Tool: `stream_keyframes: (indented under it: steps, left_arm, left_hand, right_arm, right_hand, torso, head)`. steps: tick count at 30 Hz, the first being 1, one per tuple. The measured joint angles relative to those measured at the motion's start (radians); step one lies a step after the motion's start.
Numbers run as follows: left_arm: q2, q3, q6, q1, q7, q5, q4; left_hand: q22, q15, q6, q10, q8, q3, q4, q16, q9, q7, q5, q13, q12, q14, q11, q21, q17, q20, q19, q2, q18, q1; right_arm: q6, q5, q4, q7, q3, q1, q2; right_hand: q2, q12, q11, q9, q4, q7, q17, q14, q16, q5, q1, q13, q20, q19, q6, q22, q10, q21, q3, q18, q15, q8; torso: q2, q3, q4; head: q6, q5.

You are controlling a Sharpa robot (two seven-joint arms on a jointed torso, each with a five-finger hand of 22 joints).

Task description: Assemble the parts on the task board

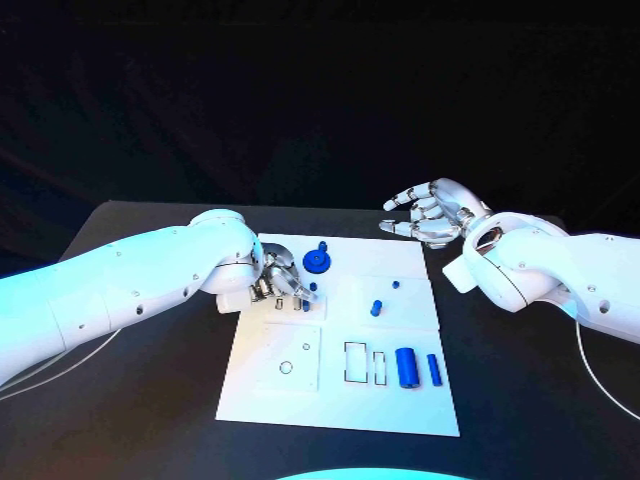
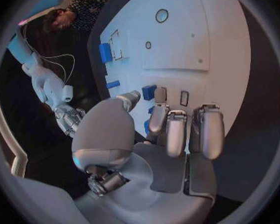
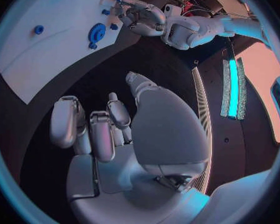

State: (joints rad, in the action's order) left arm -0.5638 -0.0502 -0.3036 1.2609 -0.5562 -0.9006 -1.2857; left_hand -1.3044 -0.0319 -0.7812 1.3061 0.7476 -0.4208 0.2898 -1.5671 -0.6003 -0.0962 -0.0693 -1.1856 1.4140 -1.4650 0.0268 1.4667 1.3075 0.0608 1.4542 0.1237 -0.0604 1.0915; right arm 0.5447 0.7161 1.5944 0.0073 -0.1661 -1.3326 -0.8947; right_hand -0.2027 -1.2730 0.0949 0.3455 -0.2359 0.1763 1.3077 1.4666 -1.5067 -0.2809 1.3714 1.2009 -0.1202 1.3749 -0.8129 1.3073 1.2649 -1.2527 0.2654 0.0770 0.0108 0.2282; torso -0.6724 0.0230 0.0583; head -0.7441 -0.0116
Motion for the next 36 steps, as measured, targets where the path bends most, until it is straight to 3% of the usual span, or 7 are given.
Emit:
stream_keyframes:
  steps: [18, 28, 34, 36]
  left_arm:
    - [0.008, -0.001, -0.003, 0.000, 0.004, 0.001, 0.007]
    - [0.007, 0.000, -0.004, 0.002, 0.012, 0.004, 0.008]
    - [0.001, -0.002, -0.004, 0.001, 0.015, 0.013, 0.007]
    - [-0.001, -0.002, -0.004, 0.001, 0.015, 0.015, 0.006]
  left_hand:
    - [-0.004, -0.015, -0.007, 0.009, 0.018, -0.055, -0.013, 0.000, -0.037, 0.007, 0.000, -0.010, 0.000, 0.000, -0.009, 0.000, 0.000, -0.004, 0.004, -0.039, 0.000, 0.094]
    - [-0.004, -0.018, 0.003, 0.012, 0.014, -0.185, -0.045, 0.000, -0.065, 0.015, -0.004, -0.013, -0.009, -0.004, -0.019, 0.000, 0.000, -0.007, 0.007, -0.017, 0.000, 0.157]
    - [-0.004, -0.022, 0.013, 0.013, 0.030, -0.233, 0.003, 0.000, -0.105, 0.012, -0.014, -0.016, -0.014, 0.000, -0.020, 0.004, 0.000, -0.007, 0.007, -0.002, 0.000, 0.171]
    - [-0.004, -0.022, 0.013, 0.013, 0.034, -0.250, 0.002, 0.000, -0.122, 0.012, -0.014, -0.017, -0.014, 0.000, -0.020, 0.004, 0.000, -0.007, 0.007, 0.007, 0.000, 0.161]
  right_arm:
    - [-0.004, 0.002, 0.000, -0.003, 0.000, 0.000, -0.001]
    - [-0.009, 0.004, -0.001, -0.005, 0.000, 0.000, -0.001]
    - [-0.011, 0.004, -0.002, -0.006, 0.000, 0.000, 0.000]
    - [-0.012, 0.004, -0.003, -0.006, 0.000, 0.000, 0.000]
  right_hand:
    - [0.000, 0.000, 0.000, 0.000, 0.000, -0.003, 0.000, 0.000, 0.004, 0.000, 0.000, 0.001, 0.000, 0.000, -0.003, 0.001, 0.000, 0.002, 0.000, 0.000, 0.000, 0.000]
    - [0.000, 0.000, 0.000, 0.000, 0.000, -0.003, 0.000, 0.000, 0.004, 0.000, 0.000, 0.002, 0.000, 0.000, -0.003, 0.001, 0.000, 0.004, 0.000, 0.000, 0.000, 0.000]
    - [0.000, 0.000, 0.000, 0.000, 0.000, -0.003, 0.000, 0.000, 0.004, 0.000, 0.000, 0.002, 0.000, 0.000, -0.003, 0.001, 0.000, 0.004, 0.000, 0.000, 0.000, 0.000]
    - [0.000, 0.000, 0.000, 0.000, 0.000, -0.003, 0.000, 0.000, 0.004, 0.000, 0.000, 0.002, 0.000, 0.000, -0.003, 0.001, 0.000, 0.004, 0.000, 0.000, 0.000, 0.000]
  torso:
    - [0.000, 0.0002, 0.0006]
    - [0.001, -0.0001, 0.0012]
    - [0.001, -0.0001, 0.0011]
    - [0.001, -0.0001, 0.0011]
  head:
    - [-0.002, -0.002]
    - [-0.003, 0.001]
    - [-0.001, 0.002]
    - [-0.001, 0.003]
